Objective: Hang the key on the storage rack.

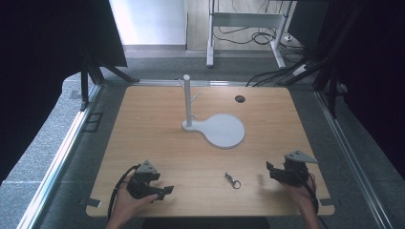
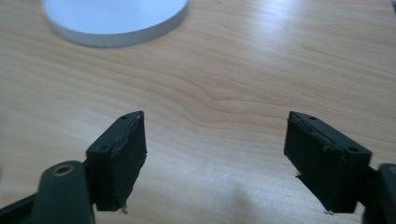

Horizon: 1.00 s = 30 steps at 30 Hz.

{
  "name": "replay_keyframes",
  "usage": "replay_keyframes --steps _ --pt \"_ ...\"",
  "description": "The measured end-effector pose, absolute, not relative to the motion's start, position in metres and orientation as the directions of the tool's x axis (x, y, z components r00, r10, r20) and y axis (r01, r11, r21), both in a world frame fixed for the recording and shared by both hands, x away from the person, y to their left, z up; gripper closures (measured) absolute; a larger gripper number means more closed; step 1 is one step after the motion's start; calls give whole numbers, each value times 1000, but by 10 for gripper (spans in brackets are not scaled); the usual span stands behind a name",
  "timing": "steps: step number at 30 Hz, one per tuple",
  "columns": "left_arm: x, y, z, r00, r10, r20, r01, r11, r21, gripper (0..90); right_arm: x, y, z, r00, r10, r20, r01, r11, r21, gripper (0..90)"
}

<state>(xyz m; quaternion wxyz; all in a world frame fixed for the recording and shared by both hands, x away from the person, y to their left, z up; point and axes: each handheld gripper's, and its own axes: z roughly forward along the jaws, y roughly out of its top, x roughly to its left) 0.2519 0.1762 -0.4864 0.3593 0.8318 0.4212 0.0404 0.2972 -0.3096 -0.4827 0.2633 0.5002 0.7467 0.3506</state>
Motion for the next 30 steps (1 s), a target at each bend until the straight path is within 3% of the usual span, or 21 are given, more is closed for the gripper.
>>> replay_keyframes --steps 4,20,30 --pt "252 178 -485 639 731 -238 672 -380 636 232 293 -312 -477 -381 923 -46 553 268 789 301" --pt "249 175 -483 652 721 -235 657 -384 649 233 293 -307 -470 -434 901 -5 564 276 778 314" --pt "247 174 -479 656 718 -230 653 -389 650 232 292 -307 -466 -457 889 23 569 272 776 370"
